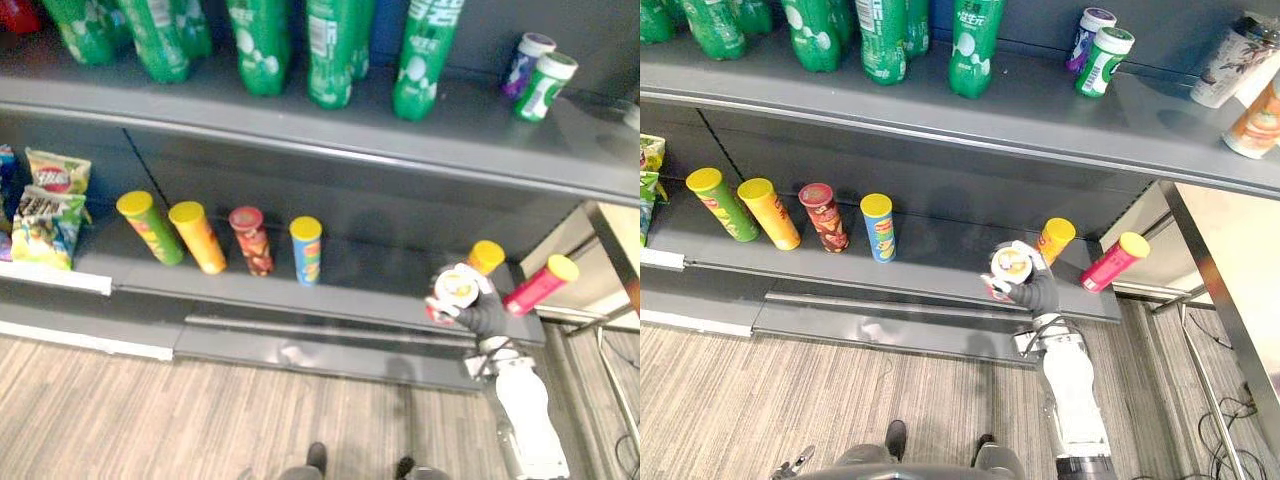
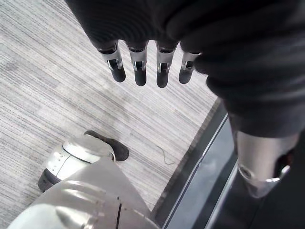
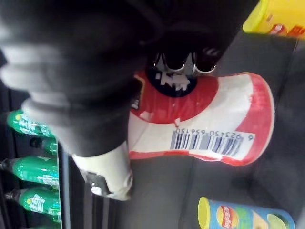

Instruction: Put the gum and the chips on the shelf.

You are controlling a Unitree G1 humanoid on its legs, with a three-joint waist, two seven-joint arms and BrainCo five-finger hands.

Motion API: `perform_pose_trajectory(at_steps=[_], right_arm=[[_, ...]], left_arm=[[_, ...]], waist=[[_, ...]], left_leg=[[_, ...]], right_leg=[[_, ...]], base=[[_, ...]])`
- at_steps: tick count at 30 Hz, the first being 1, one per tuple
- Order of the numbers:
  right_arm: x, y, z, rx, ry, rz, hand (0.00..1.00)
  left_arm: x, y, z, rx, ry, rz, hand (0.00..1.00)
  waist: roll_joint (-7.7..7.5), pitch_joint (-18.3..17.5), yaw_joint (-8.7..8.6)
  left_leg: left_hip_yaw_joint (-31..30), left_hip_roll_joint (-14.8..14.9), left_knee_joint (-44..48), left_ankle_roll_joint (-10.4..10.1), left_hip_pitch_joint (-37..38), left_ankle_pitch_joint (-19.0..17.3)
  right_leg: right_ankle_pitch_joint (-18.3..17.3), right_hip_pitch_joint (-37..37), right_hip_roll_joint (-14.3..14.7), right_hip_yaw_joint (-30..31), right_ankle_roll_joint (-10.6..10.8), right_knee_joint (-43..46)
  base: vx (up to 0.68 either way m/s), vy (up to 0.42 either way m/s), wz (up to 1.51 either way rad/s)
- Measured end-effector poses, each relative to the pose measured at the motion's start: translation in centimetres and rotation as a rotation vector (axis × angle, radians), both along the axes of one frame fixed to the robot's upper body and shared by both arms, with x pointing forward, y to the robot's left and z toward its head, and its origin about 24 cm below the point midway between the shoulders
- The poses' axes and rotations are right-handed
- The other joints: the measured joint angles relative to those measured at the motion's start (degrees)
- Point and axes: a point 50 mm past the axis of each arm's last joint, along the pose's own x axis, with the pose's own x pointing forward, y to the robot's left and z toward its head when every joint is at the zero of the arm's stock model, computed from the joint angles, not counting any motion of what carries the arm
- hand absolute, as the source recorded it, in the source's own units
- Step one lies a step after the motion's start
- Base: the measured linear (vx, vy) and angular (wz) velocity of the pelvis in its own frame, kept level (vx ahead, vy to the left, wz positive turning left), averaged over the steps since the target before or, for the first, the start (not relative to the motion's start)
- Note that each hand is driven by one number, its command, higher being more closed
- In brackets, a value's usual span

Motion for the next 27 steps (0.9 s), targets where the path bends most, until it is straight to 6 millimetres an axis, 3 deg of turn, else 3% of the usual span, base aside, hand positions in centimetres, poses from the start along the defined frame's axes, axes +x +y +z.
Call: perform_pose_trajectory(at_steps=[5,10,13,23,27], right_arm=[[-0.1,-0.5,-1.0,-0.002,0.042,-0.019,1.00],[-1.0,-1.4,-1.9,-0.004,0.084,-0.058,1.00],[-1.3,-1.6,-2.2,-0.005,0.100,-0.067,1.00],[-1.7,-2.2,-3.2,0.006,0.146,-0.097,1.00],[-1.9,-4.9,-2.8,0.000,0.127,-0.220,1.00]], left_arm=[[0.5,-1.8,-0.5,-0.054,-0.017,0.026,0.00],[0.7,-2.0,-0.5,-0.054,-0.016,0.008,0.00],[0.8,-2.0,-0.5,-0.054,-0.017,0.000,0.00],[0.8,-2.0,-0.5,-0.039,0.001,-0.047,0.00],[1.2,-2.1,-0.5,-0.034,0.005,-0.102,0.00]], waist=[[1.43,-0.5,-0.77],[2.04,-1.5,-1.12],[2.54,-1.9,-2.27],[2.17,-2.5,-2.31],[2.86,-2.9,-2.86]], left_leg=[[0.0,2.7,-4.2,-2.8,1.1,2.4],[-0.4,3.6,-4.5,-4.1,1.1,1.9],[1.4,4.2,-4.6,-4.0,1.0,2.0],[7.5,4.4,-4.6,-4.2,3.4,2.5],[9.6,4.2,-4.6,-4.3,4.5,2.1]], right_leg=[[0.0,2.8,3.0,-1.9,0.0,-8.0],[-2.0,4.1,3.6,-4.2,-1.2,-8.8],[-2.1,4.9,3.6,-5.3,-1.3,-9.4],[-1.3,5.4,3.6,-1.5,-0.7,-10.5],[-1.1,5.4,3.5,0.6,-0.4,-10.5]], base=[[0.11,-0.194,-0.05],[0.01,-0.097,0.10],[-0.04,-0.037,0.20],[0.01,0.003,-0.18],[0.02,0.014,-0.26]])
